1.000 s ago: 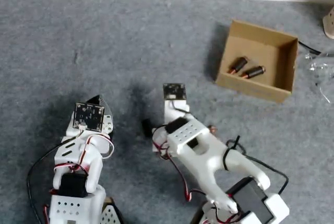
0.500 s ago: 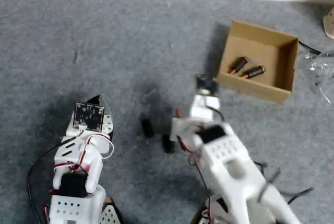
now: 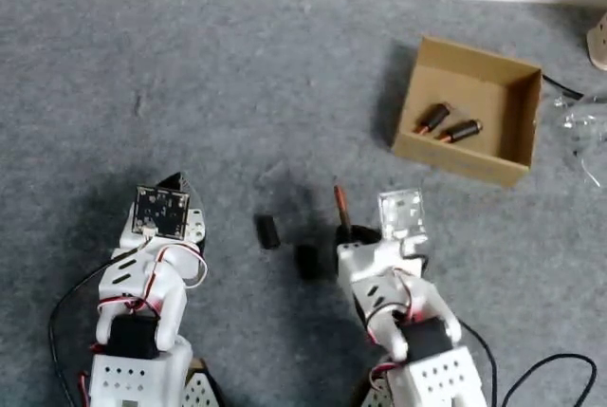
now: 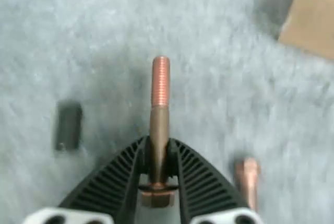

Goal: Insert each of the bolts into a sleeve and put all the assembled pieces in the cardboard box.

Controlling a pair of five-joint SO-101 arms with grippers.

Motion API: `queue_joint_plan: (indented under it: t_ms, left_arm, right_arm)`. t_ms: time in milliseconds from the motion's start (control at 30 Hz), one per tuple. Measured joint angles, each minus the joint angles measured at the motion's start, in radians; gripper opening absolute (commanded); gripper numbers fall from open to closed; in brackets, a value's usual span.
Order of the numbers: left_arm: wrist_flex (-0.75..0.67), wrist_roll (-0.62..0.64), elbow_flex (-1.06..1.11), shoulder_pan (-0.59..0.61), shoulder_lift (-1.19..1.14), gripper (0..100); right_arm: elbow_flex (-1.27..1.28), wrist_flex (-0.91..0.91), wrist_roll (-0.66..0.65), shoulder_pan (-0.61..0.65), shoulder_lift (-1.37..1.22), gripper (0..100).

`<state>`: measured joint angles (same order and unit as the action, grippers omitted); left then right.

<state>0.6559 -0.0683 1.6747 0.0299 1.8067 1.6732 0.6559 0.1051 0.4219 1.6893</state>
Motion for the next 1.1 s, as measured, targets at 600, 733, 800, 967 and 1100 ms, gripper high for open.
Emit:
queue_joint_plan:
  t_ms: [600, 733, 800, 967, 1100]
  left_arm:
    - [0.000, 0.000, 0.000, 0.000, 0.000, 1]
    - [0.000, 0.000, 0.000, 0.000, 0.000, 1]
    - [0.000, 0.000, 0.000, 0.000, 0.000, 1]
    - [0.000, 0.000, 0.000, 0.000, 0.000, 1]
    - [0.000, 0.000, 0.000, 0.000, 0.000, 1]
  right_arm:
    - [-0.009, 0.132, -0.006, 0.021, 0.034, 0.4]
    - [-0.072, 0.118, -0.006, 0.069, -0.123, 0.4]
    - [-0.127, 0.072, -0.006, 0.074, -0.236, 0.4]
    - [-0.302, -0.063, -0.006, 0.077, -0.614, 0.4]
    - [-0.468, -0.166, -0.006, 0.078, -0.954, 0.8]
